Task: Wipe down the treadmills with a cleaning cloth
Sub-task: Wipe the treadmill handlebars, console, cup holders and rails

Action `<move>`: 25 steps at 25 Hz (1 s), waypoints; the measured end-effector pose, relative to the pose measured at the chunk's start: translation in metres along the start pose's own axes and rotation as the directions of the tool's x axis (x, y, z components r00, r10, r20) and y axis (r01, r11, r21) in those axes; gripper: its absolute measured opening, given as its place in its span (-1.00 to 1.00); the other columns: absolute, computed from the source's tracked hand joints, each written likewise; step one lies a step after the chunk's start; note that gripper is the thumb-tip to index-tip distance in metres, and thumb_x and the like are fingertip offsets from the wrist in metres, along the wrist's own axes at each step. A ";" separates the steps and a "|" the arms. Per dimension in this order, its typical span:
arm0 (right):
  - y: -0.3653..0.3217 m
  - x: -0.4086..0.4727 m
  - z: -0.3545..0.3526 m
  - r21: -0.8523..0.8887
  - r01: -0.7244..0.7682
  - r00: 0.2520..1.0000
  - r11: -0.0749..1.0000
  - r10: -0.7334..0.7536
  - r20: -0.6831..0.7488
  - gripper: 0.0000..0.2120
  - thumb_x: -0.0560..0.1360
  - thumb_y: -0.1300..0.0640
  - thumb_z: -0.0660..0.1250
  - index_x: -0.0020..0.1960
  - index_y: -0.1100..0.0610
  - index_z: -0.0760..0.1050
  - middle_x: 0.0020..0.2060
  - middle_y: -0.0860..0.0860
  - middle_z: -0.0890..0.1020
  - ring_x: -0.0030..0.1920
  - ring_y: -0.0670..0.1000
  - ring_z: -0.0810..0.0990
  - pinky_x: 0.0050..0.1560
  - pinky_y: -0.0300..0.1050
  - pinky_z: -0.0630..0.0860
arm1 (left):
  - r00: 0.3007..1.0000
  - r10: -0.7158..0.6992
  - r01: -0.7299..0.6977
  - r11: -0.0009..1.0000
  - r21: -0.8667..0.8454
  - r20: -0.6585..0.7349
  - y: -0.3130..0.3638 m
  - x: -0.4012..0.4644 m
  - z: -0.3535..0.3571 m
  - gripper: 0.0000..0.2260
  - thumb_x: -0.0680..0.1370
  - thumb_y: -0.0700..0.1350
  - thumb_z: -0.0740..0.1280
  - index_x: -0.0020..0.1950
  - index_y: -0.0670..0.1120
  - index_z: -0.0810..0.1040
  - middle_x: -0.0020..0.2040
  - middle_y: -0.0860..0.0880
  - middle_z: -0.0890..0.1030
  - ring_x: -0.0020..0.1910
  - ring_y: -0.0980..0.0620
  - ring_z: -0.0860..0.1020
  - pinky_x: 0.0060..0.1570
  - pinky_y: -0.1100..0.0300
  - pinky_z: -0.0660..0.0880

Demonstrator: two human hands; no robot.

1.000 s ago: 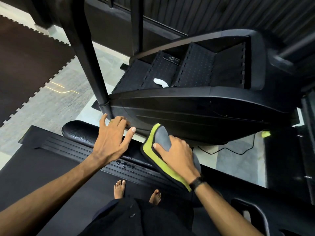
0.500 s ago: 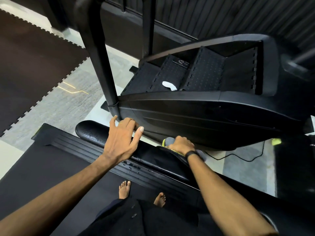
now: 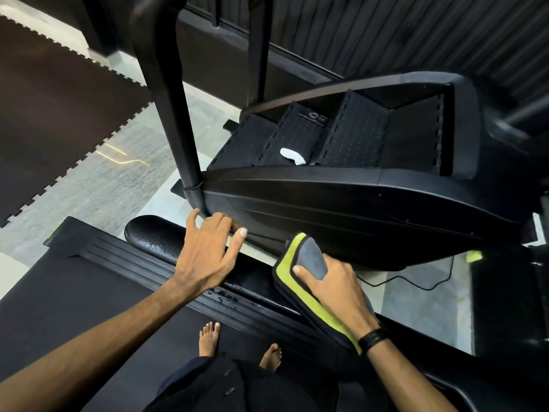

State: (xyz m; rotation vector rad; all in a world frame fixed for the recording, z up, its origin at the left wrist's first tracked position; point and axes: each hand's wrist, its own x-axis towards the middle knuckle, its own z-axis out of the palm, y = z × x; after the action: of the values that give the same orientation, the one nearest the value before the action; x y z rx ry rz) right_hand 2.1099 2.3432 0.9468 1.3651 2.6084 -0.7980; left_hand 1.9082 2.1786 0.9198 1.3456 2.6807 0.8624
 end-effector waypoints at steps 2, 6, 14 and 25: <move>0.016 0.019 -0.004 -0.022 -0.117 0.988 0.993 0.118 0.099 -0.40 0.30 -0.51 0.26 -0.05 0.01 0.55 -0.10 0.01 0.68 -0.06 0.11 0.64 -0.02 0.07 0.61 | 1.000 -0.002 0.002 1.000 -0.002 -0.003 0.001 0.001 0.000 -0.52 0.68 0.19 -0.10 -0.05 -0.05 0.50 -0.09 0.07 0.54 -0.08 0.05 0.52 0.44 -0.08 0.08; 0.004 0.067 0.017 -0.179 -0.208 0.913 0.962 0.257 0.317 -0.35 0.40 -0.35 0.40 0.25 0.13 0.54 0.23 0.14 0.61 0.22 0.19 0.59 0.17 0.00 0.54 | 1.000 -0.007 0.007 1.000 0.004 -0.015 0.002 0.001 0.000 -0.55 0.68 0.19 -0.09 -0.06 -0.03 0.48 -0.11 0.08 0.52 -0.10 0.06 0.50 0.45 -0.04 0.06; -0.083 0.033 0.044 -0.075 0.064 0.997 0.995 -0.061 0.043 -0.42 0.45 -0.39 0.27 0.12 0.10 0.57 0.07 0.15 0.67 0.10 0.23 0.62 0.03 0.04 0.54 | 0.999 0.009 -0.011 0.998 -0.059 -0.036 0.000 0.001 -0.006 -0.59 0.66 0.17 -0.02 -0.06 -0.02 0.51 -0.05 0.08 0.57 0.01 0.07 0.54 0.45 0.04 0.00; 0.006 0.068 0.012 -0.152 -0.248 0.881 0.957 0.288 0.375 -0.38 0.42 -0.29 0.41 0.27 0.15 0.53 0.28 0.16 0.59 0.25 0.20 0.58 0.19 -0.02 0.52 | 0.999 0.016 -0.011 0.992 0.129 -0.032 -0.055 0.011 -0.028 -0.56 0.66 0.19 0.00 -0.02 -0.08 0.53 0.06 -0.02 0.60 0.10 -0.02 0.57 0.45 -0.13 0.07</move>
State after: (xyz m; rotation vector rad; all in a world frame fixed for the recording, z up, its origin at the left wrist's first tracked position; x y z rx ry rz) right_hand 2.0719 2.3901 0.9128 1.3350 2.0695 -0.7900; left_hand 1.8542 2.1476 0.9196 1.3871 2.7997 0.7304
